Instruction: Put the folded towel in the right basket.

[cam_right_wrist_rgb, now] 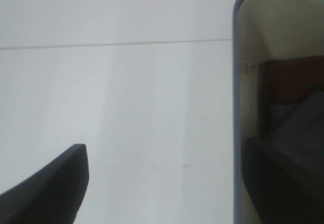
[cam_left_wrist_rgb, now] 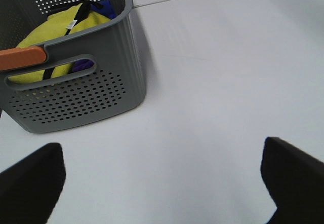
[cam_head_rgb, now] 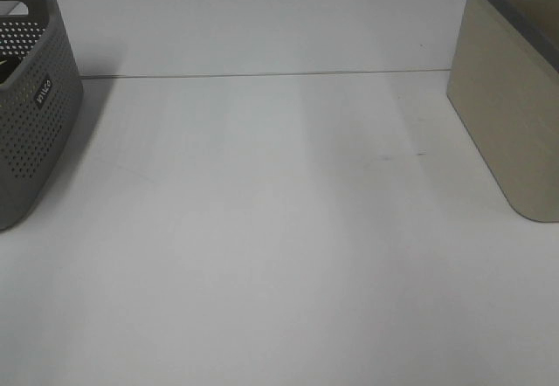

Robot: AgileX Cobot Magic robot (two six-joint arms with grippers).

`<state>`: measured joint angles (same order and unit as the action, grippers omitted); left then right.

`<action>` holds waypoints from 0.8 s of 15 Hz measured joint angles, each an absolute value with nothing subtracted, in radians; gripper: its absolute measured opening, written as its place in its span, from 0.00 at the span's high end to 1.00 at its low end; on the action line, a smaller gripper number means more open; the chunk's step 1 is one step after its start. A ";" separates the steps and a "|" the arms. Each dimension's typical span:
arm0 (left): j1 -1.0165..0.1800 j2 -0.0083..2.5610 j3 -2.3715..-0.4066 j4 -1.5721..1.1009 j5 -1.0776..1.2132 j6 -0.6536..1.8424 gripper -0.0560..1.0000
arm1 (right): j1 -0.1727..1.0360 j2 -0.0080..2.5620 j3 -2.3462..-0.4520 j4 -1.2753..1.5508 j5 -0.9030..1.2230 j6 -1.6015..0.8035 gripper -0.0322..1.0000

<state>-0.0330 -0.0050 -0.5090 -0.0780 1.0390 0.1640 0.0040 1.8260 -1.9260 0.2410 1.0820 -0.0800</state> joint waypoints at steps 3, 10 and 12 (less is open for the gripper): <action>-0.033 -0.005 -0.509 -0.078 1.039 0.164 0.01 | 0.064 1.809 -1.926 0.117 1.181 -0.020 0.22; -0.033 -0.005 -0.509 -0.078 1.039 0.164 0.01 | 0.070 1.571 -1.591 0.056 1.214 0.021 0.22; -0.033 -0.005 -0.509 -0.078 1.039 0.164 0.01 | 0.070 1.441 -1.409 0.056 1.214 0.021 0.22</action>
<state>-0.0330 -0.0050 -0.5090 -0.0780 1.0390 0.1640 0.0700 1.4410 -1.4090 0.0560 1.2140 0.0210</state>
